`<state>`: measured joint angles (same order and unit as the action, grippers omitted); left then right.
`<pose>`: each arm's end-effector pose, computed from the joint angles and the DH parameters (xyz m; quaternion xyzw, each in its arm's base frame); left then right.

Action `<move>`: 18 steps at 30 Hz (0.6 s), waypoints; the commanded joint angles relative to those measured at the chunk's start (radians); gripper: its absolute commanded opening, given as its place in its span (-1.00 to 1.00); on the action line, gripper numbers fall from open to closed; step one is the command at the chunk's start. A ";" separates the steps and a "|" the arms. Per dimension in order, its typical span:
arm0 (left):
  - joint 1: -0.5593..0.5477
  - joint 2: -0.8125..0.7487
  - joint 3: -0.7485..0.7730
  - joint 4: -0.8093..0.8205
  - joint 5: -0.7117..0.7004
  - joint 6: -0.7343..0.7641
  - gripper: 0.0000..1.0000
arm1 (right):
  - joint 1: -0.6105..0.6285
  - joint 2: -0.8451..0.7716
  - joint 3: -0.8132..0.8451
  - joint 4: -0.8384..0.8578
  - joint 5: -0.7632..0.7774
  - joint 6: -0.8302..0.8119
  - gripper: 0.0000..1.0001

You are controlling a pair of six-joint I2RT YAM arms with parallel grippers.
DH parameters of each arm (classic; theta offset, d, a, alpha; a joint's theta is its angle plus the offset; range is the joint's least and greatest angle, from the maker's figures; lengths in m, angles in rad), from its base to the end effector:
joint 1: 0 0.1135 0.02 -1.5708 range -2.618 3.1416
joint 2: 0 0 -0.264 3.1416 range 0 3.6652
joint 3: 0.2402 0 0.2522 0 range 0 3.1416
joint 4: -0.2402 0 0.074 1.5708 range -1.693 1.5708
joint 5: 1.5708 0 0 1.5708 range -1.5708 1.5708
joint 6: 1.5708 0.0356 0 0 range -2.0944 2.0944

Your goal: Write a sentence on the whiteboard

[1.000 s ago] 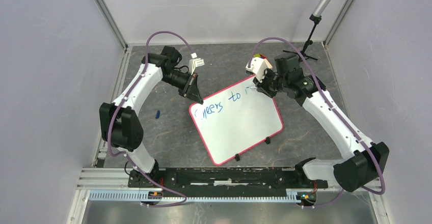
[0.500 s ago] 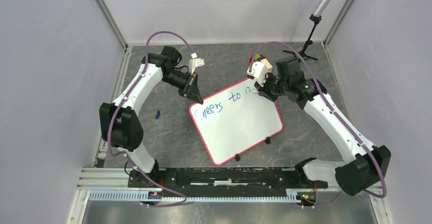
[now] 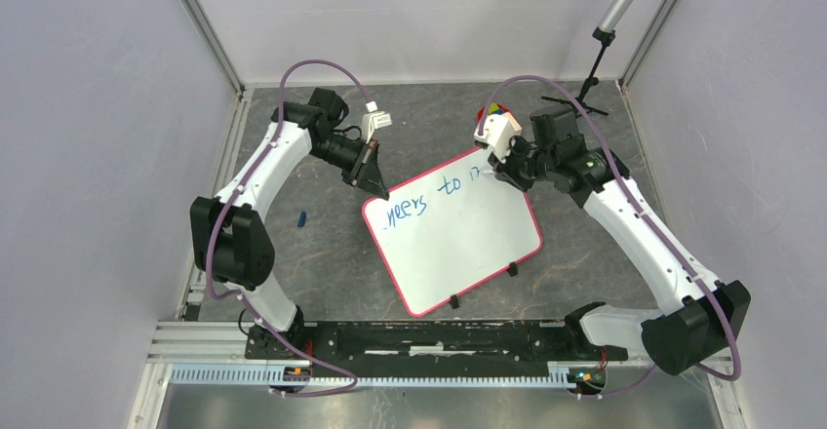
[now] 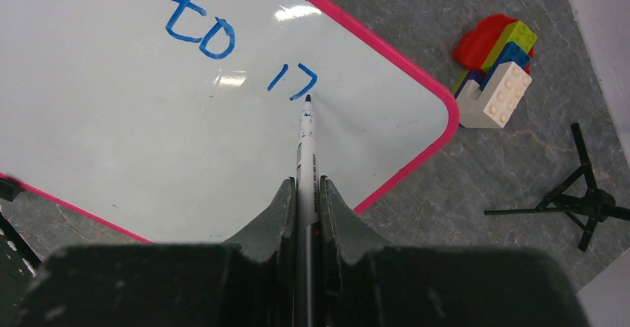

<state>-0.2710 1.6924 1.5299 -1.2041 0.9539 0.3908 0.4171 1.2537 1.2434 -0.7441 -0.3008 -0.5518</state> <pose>0.3031 -0.1144 0.3025 0.3314 0.8206 -0.4504 0.1177 0.2352 0.1158 0.3478 -0.4753 0.7754 0.1108 0.4008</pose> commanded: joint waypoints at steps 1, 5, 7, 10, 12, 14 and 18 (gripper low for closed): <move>-0.004 -0.008 0.007 0.006 0.002 0.037 -0.95 | -0.006 -0.010 0.026 0.029 0.023 -0.002 -1.00; -0.004 -0.010 0.008 0.006 0.000 0.037 -0.95 | -0.008 0.004 0.021 0.038 0.025 -0.005 -1.00; -0.003 -0.012 0.004 0.005 -0.002 0.036 -0.95 | -0.008 0.010 0.019 0.045 0.027 -0.006 -1.00; -0.003 -0.014 0.003 0.005 -0.004 0.037 -0.95 | -0.008 0.016 0.016 0.045 0.028 -0.009 -1.00; -0.004 -0.012 0.004 0.006 -0.004 0.036 -0.95 | -0.012 0.016 0.010 0.044 0.038 -0.017 -1.00; -0.004 -0.011 0.004 0.006 -0.004 0.037 -0.95 | -0.018 0.013 0.009 0.039 0.044 -0.024 -1.00; -0.004 -0.009 0.008 0.006 -0.003 0.034 -0.95 | -0.032 0.014 0.017 0.029 0.056 -0.037 -1.00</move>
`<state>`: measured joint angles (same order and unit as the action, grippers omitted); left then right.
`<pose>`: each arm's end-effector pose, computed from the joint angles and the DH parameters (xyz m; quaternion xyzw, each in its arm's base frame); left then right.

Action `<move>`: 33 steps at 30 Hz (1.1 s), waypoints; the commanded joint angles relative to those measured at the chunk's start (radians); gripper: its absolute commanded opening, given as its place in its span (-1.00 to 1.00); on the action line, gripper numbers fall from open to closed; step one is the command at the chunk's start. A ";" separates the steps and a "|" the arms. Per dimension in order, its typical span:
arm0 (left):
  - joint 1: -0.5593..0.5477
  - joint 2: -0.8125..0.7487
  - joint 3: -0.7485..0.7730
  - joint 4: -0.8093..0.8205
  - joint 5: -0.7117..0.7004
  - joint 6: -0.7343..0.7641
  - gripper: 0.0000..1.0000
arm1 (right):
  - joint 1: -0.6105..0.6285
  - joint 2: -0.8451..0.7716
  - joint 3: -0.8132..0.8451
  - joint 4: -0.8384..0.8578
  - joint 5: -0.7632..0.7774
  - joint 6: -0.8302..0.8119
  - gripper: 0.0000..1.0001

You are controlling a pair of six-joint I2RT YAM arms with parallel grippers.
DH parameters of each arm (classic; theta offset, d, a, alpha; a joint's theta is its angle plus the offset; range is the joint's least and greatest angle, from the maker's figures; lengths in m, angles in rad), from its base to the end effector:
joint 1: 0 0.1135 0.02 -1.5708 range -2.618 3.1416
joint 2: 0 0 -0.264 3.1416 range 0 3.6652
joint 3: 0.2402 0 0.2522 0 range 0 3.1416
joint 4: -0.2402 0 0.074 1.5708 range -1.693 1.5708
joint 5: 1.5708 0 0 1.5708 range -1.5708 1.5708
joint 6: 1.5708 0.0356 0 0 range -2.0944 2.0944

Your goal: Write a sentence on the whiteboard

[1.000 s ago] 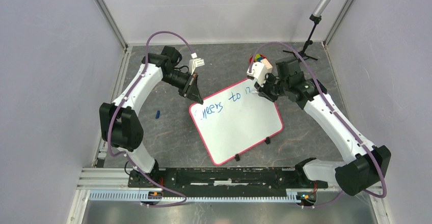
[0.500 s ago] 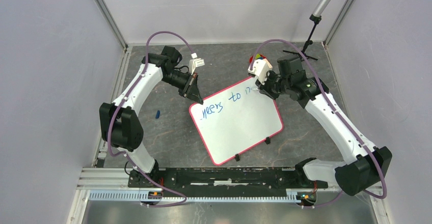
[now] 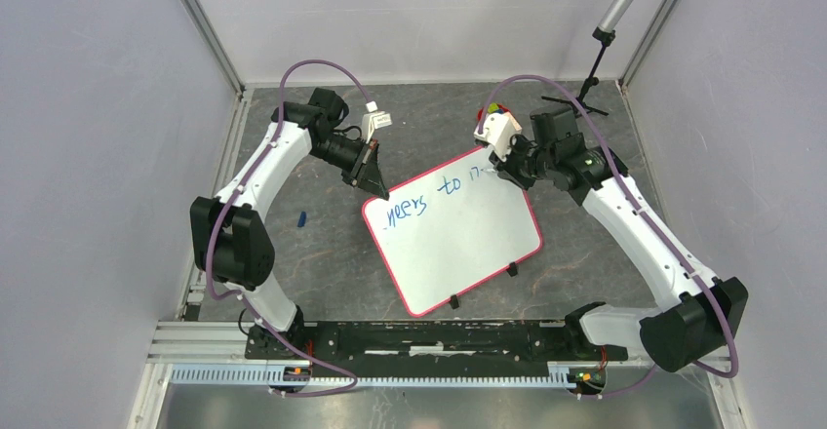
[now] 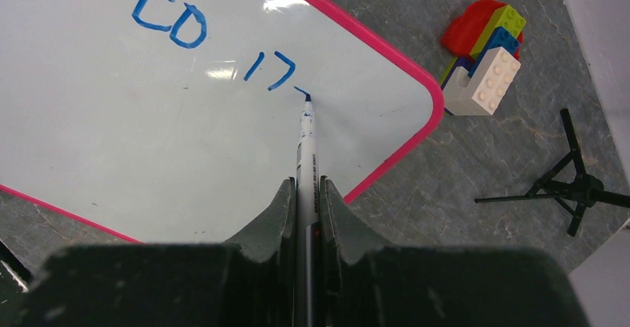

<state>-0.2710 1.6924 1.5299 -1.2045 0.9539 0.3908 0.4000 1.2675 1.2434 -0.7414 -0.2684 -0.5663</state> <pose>0.3031 -0.1143 0.3025 0.3313 0.8207 -0.4505 0.1175 0.2410 0.1121 0.3445 -0.4700 0.7830 0.0904 0.3972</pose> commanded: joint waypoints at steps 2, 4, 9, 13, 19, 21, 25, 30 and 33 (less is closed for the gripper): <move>-0.004 -0.008 0.008 0.006 -0.003 0.036 -0.95 | -0.019 0.006 0.028 0.022 0.025 -0.027 -1.00; -0.004 -0.007 0.008 0.006 -0.003 0.035 -0.95 | -0.021 0.013 0.037 0.025 0.024 -0.028 -1.00; -0.004 -0.007 0.008 0.006 -0.003 0.035 -0.95 | -0.023 0.030 0.058 0.045 0.004 -0.014 -1.00; -0.004 -0.007 0.009 0.006 -0.004 0.035 -0.95 | -0.021 0.040 0.074 0.051 -0.007 -0.005 -1.00; -0.004 -0.007 0.007 0.006 -0.005 0.036 -0.95 | -0.020 0.047 0.081 0.043 -0.038 -0.005 -1.00; -0.004 -0.006 0.009 0.006 -0.006 0.037 -0.95 | -0.020 0.049 0.081 0.039 -0.051 -0.005 -1.00; -0.004 -0.005 0.009 0.006 -0.006 0.036 -0.95 | -0.016 0.047 0.081 0.031 -0.060 -0.004 -1.00; -0.004 -0.005 0.009 0.006 -0.005 0.039 -0.95 | -0.013 0.033 0.049 0.023 -0.062 -0.011 -1.00; -0.004 -0.007 0.007 0.006 -0.006 0.037 -0.95 | -0.012 0.018 0.016 0.020 -0.062 -0.011 -1.00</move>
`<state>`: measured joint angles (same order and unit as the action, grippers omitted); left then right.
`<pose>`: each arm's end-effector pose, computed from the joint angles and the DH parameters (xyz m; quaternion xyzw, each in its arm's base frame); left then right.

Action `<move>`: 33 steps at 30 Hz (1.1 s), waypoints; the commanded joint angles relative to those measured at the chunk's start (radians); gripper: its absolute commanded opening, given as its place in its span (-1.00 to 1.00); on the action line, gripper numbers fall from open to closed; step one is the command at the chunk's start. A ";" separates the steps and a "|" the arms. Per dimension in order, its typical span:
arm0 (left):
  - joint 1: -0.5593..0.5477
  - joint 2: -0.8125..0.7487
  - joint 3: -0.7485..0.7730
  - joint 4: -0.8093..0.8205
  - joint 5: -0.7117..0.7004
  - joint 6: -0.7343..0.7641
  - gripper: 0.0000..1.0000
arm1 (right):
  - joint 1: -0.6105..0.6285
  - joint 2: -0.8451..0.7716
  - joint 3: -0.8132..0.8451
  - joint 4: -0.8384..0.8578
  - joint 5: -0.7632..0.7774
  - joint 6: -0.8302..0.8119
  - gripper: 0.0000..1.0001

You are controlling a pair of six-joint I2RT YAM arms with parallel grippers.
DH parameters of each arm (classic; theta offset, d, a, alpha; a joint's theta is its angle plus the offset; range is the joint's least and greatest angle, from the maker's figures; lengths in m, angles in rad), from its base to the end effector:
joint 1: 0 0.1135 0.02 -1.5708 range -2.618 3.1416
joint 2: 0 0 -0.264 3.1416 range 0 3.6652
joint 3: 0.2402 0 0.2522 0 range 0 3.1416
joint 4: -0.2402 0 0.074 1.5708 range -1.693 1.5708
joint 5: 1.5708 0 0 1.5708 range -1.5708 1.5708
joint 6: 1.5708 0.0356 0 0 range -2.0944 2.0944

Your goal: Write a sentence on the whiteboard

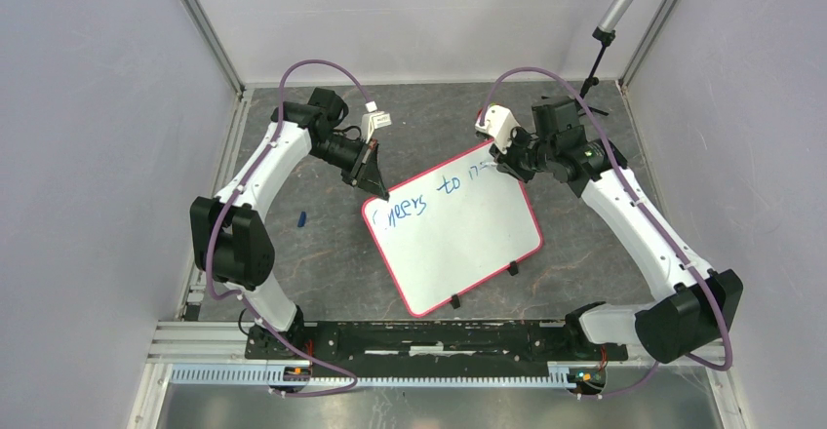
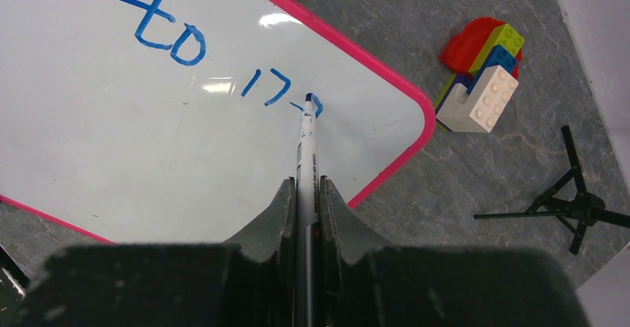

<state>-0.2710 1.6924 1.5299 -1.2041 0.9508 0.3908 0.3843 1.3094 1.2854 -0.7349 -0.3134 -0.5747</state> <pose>0.3031 -0.1143 0.3024 0.3315 0.8213 -0.4491 0.1177 0.2521 0.1138 0.3484 -0.4733 0.7767 0.1056 0.4019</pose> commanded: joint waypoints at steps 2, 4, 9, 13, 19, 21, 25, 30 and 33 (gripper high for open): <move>-0.004 -0.007 0.007 0.006 -0.003 0.036 -0.95 | 0.004 -0.033 -0.047 0.013 -0.010 -0.005 -1.00; -0.004 -0.009 0.007 0.006 -0.002 0.036 -0.95 | 0.004 -0.039 -0.064 0.012 0.002 -0.010 -1.00; -0.004 -0.010 0.006 0.006 -0.003 0.037 -0.95 | 0.004 -0.053 -0.087 0.015 0.022 -0.018 -1.00; -0.004 -0.013 0.004 0.006 -0.002 0.036 -0.95 | 0.001 -0.054 -0.074 0.019 0.055 -0.022 -1.00; -0.004 -0.019 0.003 0.006 -0.003 0.037 -0.95 | -0.007 -0.044 -0.016 0.004 0.081 -0.035 -1.00; -0.004 -0.018 0.003 0.006 -0.003 0.036 -0.95 | -0.007 -0.042 -0.002 -0.001 0.079 -0.037 -1.00; -0.004 -0.019 0.001 0.006 -0.001 0.037 -0.95 | -0.008 -0.045 0.014 -0.006 0.065 -0.035 -1.00; -0.004 -0.014 0.004 0.006 0.001 0.037 -0.95 | -0.009 -0.037 0.033 -0.001 0.060 -0.031 -1.00; -0.004 -0.013 0.005 0.006 0.000 0.037 -0.95 | -0.009 -0.024 0.034 0.006 0.060 -0.034 -1.00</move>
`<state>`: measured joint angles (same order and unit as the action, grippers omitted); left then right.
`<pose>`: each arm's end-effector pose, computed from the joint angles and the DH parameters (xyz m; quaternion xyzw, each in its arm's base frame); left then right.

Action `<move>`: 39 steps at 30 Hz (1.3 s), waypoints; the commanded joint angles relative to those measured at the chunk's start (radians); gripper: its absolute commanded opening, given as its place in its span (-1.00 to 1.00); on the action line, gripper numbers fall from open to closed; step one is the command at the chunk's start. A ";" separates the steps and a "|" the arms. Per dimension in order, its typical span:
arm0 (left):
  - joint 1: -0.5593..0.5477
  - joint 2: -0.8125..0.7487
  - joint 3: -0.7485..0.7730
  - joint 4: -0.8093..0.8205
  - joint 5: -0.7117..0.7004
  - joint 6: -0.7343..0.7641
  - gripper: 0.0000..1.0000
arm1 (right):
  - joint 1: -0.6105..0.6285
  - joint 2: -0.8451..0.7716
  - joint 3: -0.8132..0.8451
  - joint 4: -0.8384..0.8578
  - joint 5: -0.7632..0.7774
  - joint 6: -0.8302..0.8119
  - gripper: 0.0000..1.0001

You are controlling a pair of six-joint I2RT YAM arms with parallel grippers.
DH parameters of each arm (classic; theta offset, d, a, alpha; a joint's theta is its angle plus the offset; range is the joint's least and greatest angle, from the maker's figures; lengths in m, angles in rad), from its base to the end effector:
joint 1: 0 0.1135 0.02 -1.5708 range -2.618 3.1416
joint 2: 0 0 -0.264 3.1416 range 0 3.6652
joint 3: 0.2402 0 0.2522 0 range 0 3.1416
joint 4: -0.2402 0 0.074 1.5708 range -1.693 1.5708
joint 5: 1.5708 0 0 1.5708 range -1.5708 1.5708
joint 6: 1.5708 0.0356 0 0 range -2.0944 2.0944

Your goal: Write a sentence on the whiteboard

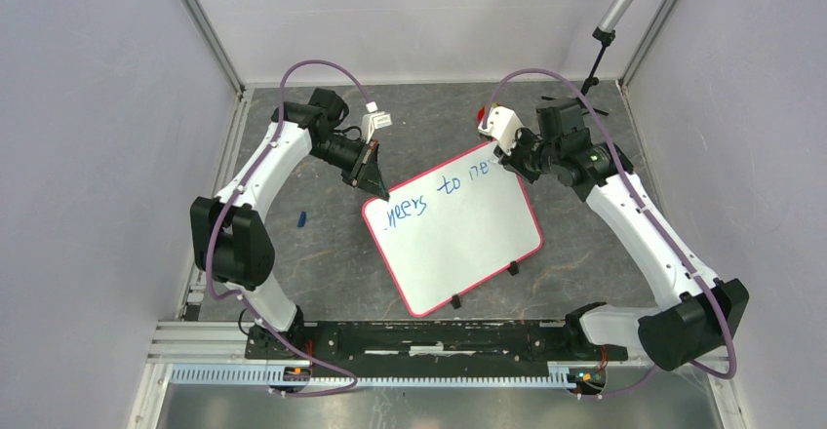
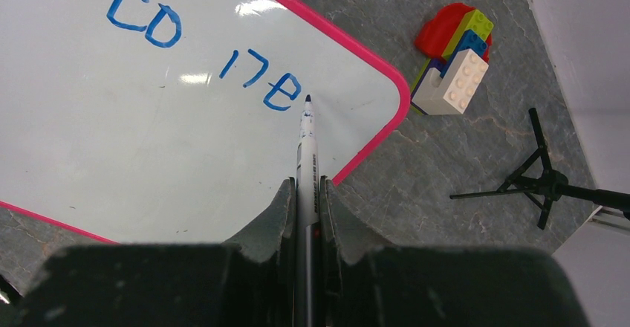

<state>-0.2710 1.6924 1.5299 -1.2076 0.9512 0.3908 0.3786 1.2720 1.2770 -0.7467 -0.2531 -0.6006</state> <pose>0.3028 -0.1142 0.3024 0.3308 0.8217 -0.4494 0.1162 0.2447 0.1069 0.3538 -0.4719 0.7774 0.0705 0.4099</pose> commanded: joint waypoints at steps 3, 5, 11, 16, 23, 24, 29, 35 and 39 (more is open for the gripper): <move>-0.004 -0.014 0.004 0.009 -0.003 0.037 -0.95 | -0.003 0.026 0.036 0.025 -0.002 -0.011 -1.00; -0.004 -0.015 0.002 0.010 -0.003 0.037 -0.95 | -0.003 0.031 0.028 0.031 0.001 -0.012 -1.00; -0.004 -0.010 0.004 0.009 -0.003 0.039 -0.95 | -0.003 0.016 -0.015 0.037 0.024 -0.019 -1.00; -0.003 -0.011 0.001 0.010 0.000 0.042 -0.95 | -0.003 -0.024 -0.068 0.034 0.026 -0.012 -1.00; -0.004 -0.013 0.001 0.010 0.001 0.041 -0.95 | -0.004 -0.032 -0.080 0.034 0.030 -0.011 -1.00; -0.004 -0.015 0.000 0.010 0.003 0.041 -0.95 | -0.004 -0.027 -0.072 0.035 0.033 -0.012 -1.00; -0.004 -0.018 -0.001 0.010 -0.002 0.041 -0.95 | -0.004 0.003 -0.024 0.047 0.049 -0.012 -1.00; -0.004 -0.016 -0.001 0.010 -0.003 0.043 -0.95 | -0.006 0.034 0.016 0.057 0.055 -0.013 -1.00; -0.004 -0.013 0.000 0.010 -0.002 0.042 -0.95 | -0.006 0.038 0.025 0.058 0.056 -0.015 -1.00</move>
<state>-0.2707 1.6924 1.5288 -1.2057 0.9443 0.3908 0.3775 1.2995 1.2591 -0.7265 -0.2123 -0.6079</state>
